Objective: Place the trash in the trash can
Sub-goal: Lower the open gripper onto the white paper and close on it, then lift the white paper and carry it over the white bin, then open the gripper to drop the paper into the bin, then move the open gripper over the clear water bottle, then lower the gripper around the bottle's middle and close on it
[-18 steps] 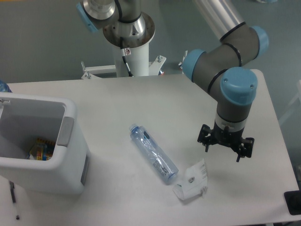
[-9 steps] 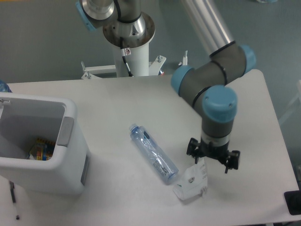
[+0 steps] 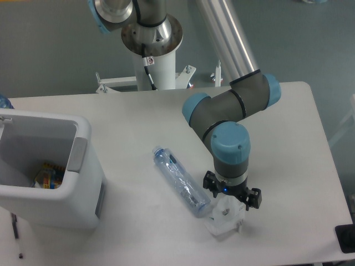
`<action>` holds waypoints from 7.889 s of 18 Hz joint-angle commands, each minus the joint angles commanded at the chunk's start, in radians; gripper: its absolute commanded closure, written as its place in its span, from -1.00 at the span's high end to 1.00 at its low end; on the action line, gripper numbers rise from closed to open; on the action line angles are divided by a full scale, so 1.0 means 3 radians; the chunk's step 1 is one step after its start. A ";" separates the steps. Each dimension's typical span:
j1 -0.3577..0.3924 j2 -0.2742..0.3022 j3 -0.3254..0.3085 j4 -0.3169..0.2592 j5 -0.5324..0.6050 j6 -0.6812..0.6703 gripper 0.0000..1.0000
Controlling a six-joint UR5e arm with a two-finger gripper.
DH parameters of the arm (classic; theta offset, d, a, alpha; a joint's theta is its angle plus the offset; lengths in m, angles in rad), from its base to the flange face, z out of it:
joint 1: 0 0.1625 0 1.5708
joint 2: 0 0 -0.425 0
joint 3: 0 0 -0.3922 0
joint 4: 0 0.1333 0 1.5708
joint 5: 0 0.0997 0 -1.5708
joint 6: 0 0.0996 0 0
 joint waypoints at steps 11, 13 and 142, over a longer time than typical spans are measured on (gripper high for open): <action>-0.0056 -0.0148 0.0107 0.0224 -0.0010 -0.0510 -0.52; -0.0072 -0.0153 0.0143 0.0235 -0.0031 -0.0634 -0.96; -0.0240 -0.0056 0.0061 -0.0522 -0.0297 -0.2490 0.98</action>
